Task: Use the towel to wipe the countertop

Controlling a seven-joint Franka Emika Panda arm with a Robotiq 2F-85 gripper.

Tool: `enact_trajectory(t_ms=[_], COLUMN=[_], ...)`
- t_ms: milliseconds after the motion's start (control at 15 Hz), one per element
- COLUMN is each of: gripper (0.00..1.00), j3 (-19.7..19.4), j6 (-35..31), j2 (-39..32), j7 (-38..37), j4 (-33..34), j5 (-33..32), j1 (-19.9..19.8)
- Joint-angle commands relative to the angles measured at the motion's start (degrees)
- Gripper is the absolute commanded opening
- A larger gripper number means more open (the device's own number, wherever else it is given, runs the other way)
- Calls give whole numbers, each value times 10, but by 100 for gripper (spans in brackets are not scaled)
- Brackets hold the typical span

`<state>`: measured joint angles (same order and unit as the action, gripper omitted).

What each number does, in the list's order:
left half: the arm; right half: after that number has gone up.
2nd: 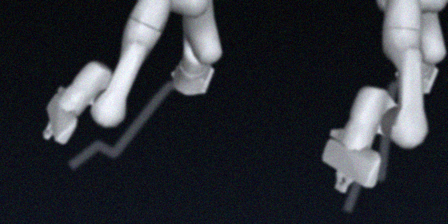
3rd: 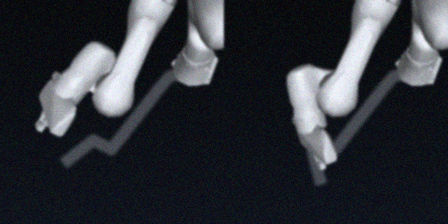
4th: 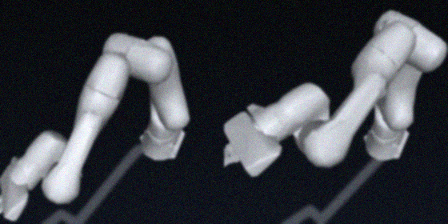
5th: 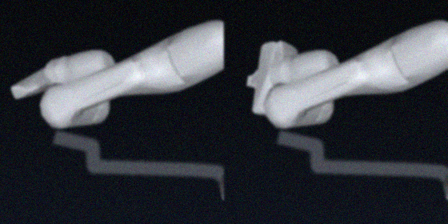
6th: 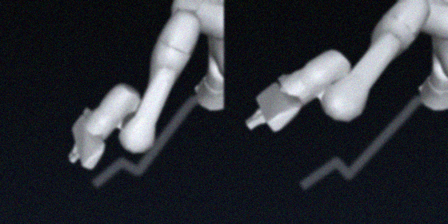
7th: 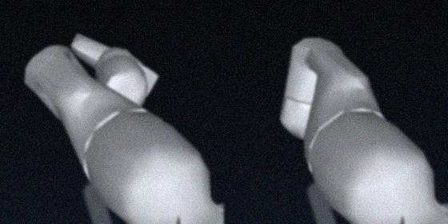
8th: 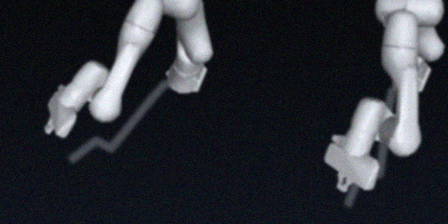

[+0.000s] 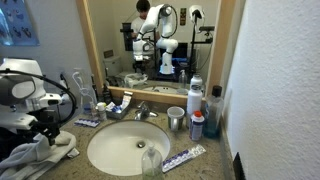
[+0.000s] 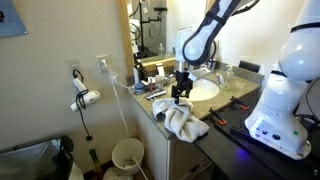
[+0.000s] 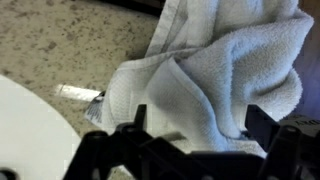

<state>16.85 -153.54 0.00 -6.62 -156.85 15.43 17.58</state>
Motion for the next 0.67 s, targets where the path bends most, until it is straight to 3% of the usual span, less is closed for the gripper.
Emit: enact_trajectory(t_ms=[0, 200, 267, 333, 600], gripper=[100, 100, 75, 72, 43], j3=[17, 13, 3, -5, -43], j6=[-34, -29, -25, -21, -8], j2=[-94, -148, -162, -173, -191], j7=[46, 17, 0, -11, -71], j4=[40, 59, 64, 69, 97], j5=[58, -14, -49, -77, -173], j1=[6, 12, 21, 26, 54])
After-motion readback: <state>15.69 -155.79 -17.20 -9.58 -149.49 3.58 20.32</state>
